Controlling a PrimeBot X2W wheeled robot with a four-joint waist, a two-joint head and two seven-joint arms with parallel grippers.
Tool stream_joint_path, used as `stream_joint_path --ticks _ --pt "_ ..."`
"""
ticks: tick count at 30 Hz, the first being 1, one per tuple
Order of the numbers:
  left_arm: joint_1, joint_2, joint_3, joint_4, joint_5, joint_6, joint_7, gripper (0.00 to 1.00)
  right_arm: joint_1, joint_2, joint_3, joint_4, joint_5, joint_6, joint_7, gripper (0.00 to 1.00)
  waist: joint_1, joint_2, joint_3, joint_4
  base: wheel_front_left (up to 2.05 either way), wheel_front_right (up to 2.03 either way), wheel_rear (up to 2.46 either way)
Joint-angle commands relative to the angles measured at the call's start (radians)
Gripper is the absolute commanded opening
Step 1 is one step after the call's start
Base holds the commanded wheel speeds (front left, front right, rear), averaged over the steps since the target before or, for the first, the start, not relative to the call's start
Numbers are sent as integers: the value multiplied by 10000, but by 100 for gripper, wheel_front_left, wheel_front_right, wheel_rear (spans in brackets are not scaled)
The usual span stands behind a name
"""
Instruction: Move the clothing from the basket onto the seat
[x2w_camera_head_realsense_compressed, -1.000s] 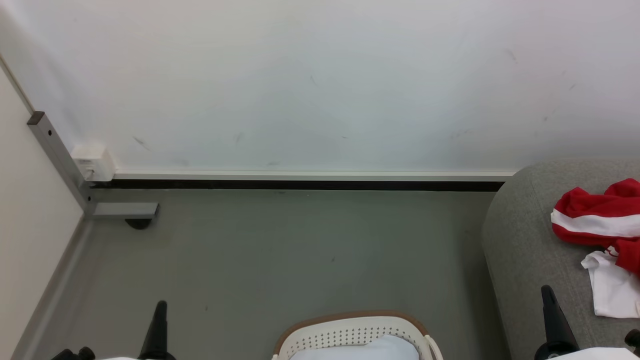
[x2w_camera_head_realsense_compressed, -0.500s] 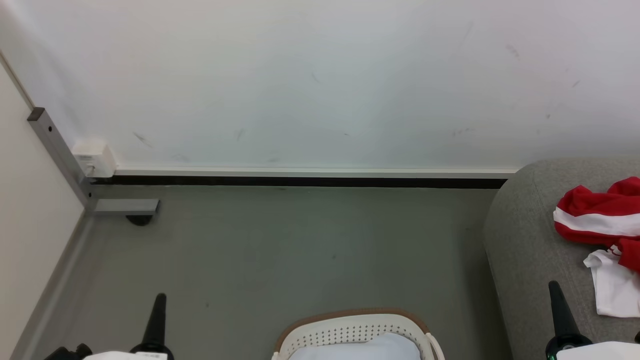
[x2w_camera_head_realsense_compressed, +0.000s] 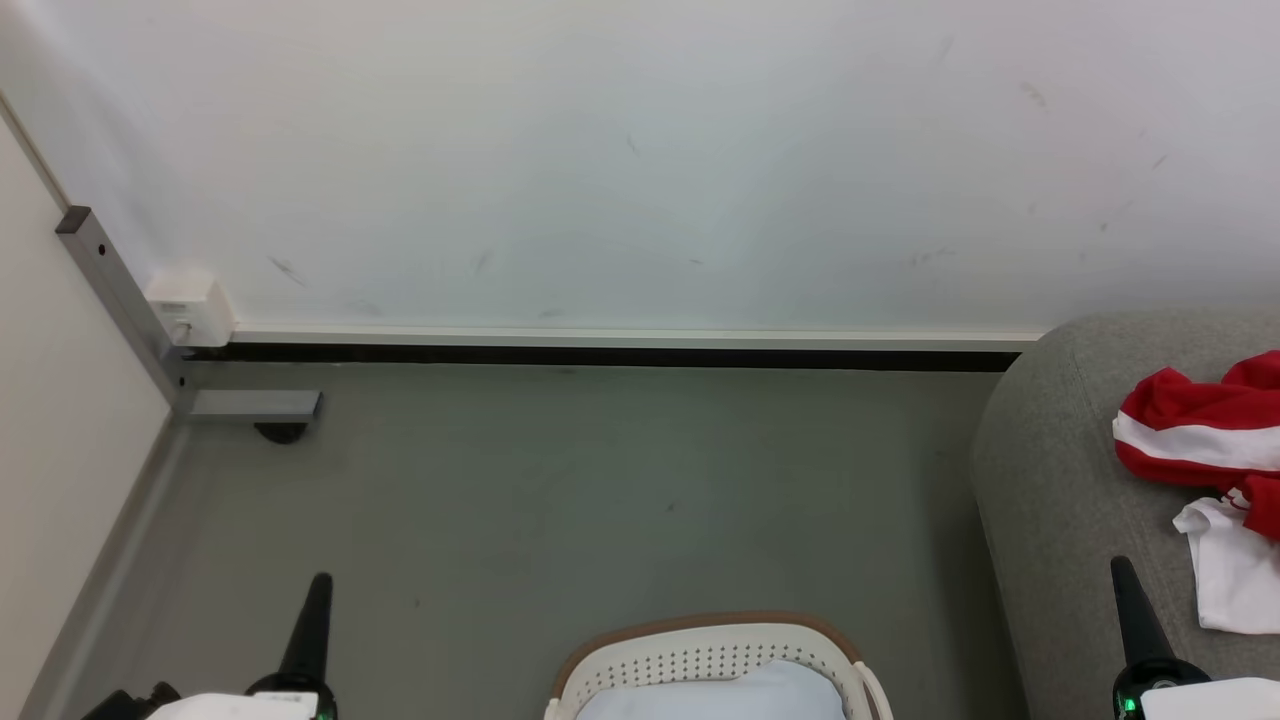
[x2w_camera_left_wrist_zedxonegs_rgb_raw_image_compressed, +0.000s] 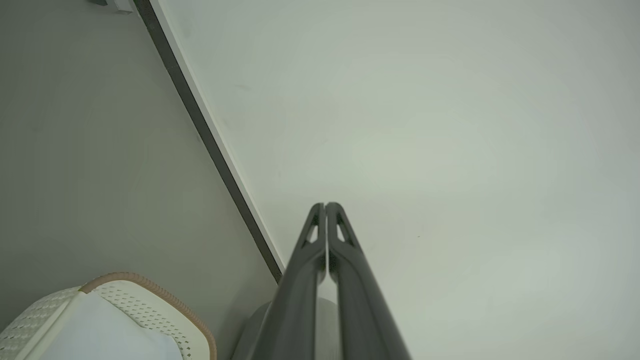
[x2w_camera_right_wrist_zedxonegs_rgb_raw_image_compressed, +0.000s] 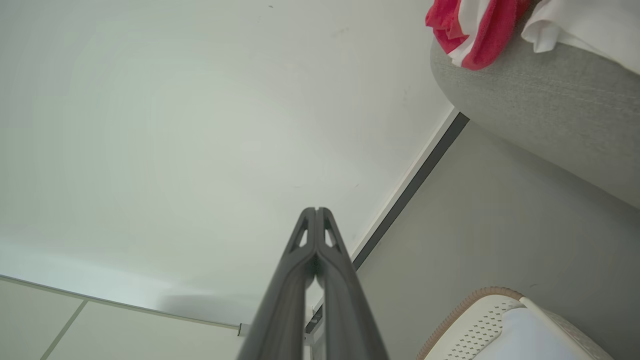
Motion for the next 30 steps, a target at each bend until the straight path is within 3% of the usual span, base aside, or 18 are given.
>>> stream_joint_path --ticks 1,30 --pt "-197 87 53 -98 -248 -62 38 0 -227 -52 -49 -108 210 -13 57 0 -1 -1 3 2 0 0 0" --pt "-397 106 167 -209 -2421 -86 645 0 -398 5 -543 -92 2257 -18 694 0 -1 -1 196 89 0 0 0"
